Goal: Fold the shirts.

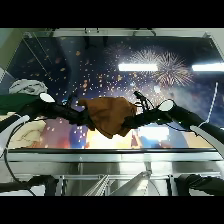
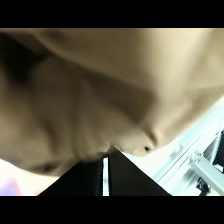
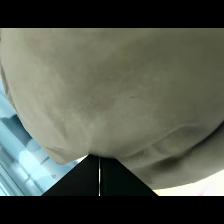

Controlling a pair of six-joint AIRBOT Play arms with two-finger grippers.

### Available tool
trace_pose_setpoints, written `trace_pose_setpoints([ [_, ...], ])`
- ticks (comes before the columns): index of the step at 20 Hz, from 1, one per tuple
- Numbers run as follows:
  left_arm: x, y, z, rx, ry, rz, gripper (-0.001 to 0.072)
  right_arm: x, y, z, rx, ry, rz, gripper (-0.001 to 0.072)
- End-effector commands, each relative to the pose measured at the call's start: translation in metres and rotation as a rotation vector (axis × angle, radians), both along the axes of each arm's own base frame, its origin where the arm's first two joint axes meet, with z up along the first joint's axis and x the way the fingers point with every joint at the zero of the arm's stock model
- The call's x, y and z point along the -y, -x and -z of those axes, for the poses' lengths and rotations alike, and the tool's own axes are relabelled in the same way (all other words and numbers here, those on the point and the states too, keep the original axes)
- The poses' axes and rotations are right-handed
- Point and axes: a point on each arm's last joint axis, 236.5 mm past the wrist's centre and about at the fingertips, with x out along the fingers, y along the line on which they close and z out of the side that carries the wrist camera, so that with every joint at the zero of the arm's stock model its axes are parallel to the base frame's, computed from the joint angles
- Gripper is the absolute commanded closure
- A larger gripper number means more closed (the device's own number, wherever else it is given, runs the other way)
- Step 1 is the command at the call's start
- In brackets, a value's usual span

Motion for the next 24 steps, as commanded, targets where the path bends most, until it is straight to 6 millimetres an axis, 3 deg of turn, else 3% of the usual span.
trace_pose_setpoints([
  [1, -0.011, -0.021, -0.036, 0.119, 0.010, -0.032, 0.0695, 0.009, -0.019, -0.011, 0.037, -0.016, 0.027, 0.0696],
  [3, -0.026, -0.027, -0.056, 0.183, 0.000, -0.060, 0.0694, 0.017, -0.023, -0.021, 0.037, -0.033, 0.037, 0.0668],
  [5, -0.040, -0.027, -0.065, 0.205, -0.002, -0.104, 0.0692, 0.035, -0.034, -0.023, 0.035, -0.032, 0.077, 0.0083],
  [9, -0.059, -0.002, -0.050, 0.140, 0.014, -0.103, 0.0692, 0.101, -0.083, -0.019, 0.046, -0.024, 0.311, 0.0118],
  [11, -0.066, 0.004, -0.041, 0.123, 0.016, -0.114, 0.0693, 0.118, -0.096, -0.012, 0.001, -0.063, 0.399, 0.0119],
  [12, -0.070, 0.005, -0.039, 0.120, 0.015, -0.119, 0.0693, 0.118, -0.098, -0.008, -0.022, -0.084, 0.418, 0.0121],
  [14, -0.076, 0.003, -0.039, 0.127, 0.017, -0.132, 0.0694, 0.108, -0.099, 0.002, -0.047, -0.117, 0.416, 0.0266],
  [23, -0.089, -0.001, -0.039, 0.149, 0.016, -0.150, 0.0693, 0.042, -0.093, 0.035, -0.166, -0.209, 0.384, 0.0283],
  [24, -0.089, -0.001, -0.039, 0.149, 0.016, -0.151, 0.0694, 0.037, -0.092, 0.037, -0.172, -0.210, 0.374, 0.0340],
])
